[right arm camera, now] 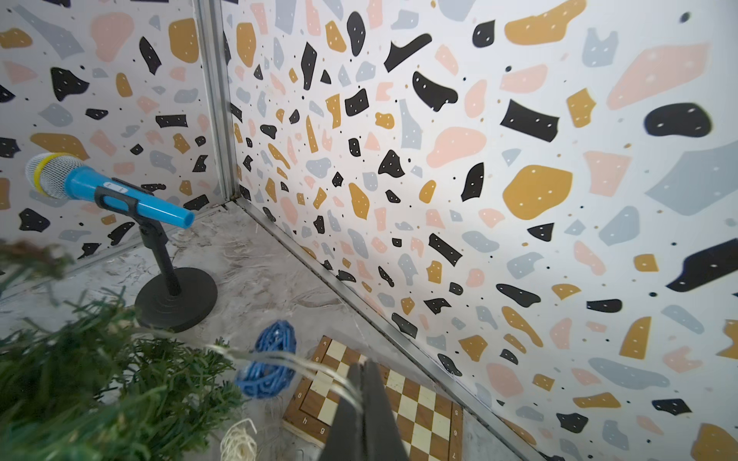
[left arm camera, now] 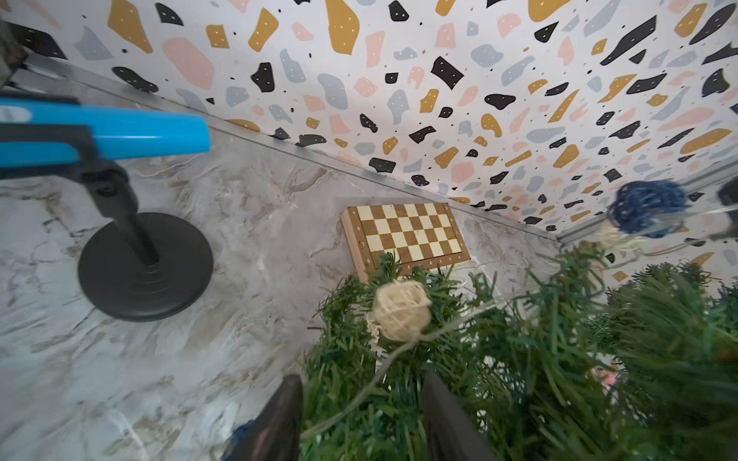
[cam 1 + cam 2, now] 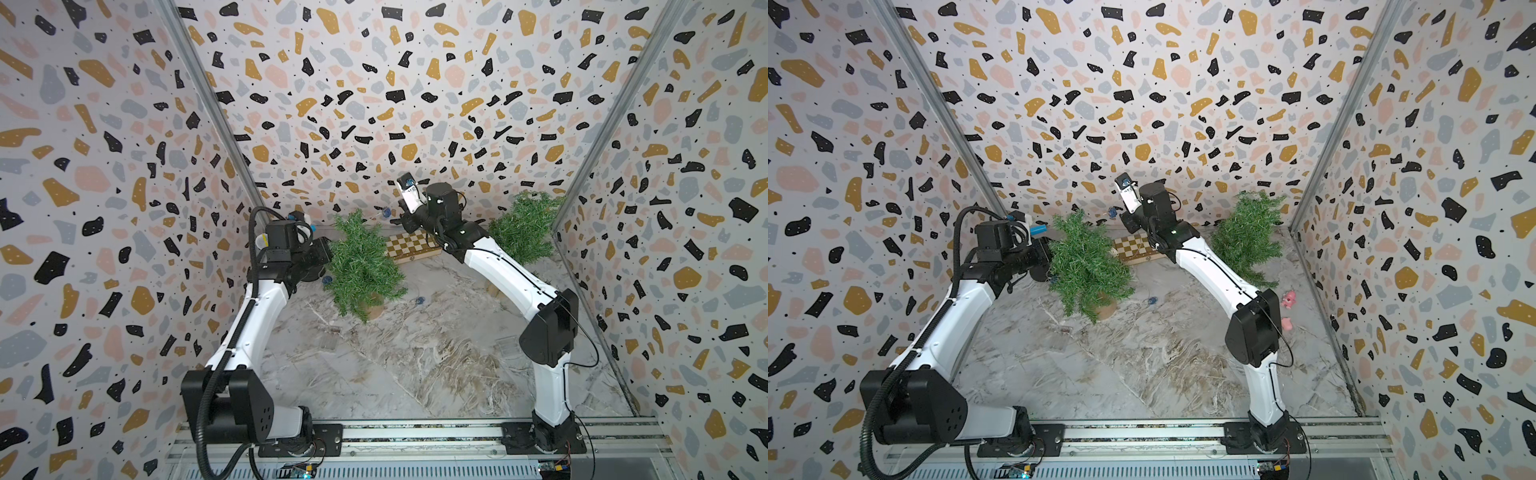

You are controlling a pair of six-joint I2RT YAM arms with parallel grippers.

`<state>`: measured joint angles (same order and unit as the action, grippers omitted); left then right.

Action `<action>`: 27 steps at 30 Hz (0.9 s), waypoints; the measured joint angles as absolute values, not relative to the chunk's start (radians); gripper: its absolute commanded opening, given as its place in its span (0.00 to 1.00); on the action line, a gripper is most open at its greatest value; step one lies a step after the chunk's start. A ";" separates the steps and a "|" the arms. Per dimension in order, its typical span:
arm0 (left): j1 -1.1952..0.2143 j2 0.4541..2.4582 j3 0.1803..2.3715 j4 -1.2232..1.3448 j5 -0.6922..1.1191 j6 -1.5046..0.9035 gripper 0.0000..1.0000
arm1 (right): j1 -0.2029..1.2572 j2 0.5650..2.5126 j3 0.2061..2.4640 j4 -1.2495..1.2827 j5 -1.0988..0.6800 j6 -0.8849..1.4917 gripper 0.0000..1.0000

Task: Wrap string light around the christmas tree
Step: Wrap the light string around the Christmas tree.

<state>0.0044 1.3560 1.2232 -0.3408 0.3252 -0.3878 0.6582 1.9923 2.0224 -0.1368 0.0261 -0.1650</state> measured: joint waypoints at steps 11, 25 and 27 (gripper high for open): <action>0.004 1.195 1.188 -0.413 0.220 -0.374 0.57 | 0.652 1.918 1.961 -0.201 0.101 -0.157 0.00; -0.007 1.084 1.200 -0.654 0.161 -0.325 0.55 | 0.629 1.817 1.841 -0.290 0.143 -0.068 0.00; -0.036 1.046 1.196 -0.678 0.172 -0.322 0.56 | 0.630 1.790 1.813 -0.305 0.148 -0.052 0.00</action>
<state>-0.0364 1.0462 1.1961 -0.6785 0.1722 -0.3222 0.6304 1.7905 1.8133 -0.3054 0.1478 -0.0521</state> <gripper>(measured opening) 0.552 0.044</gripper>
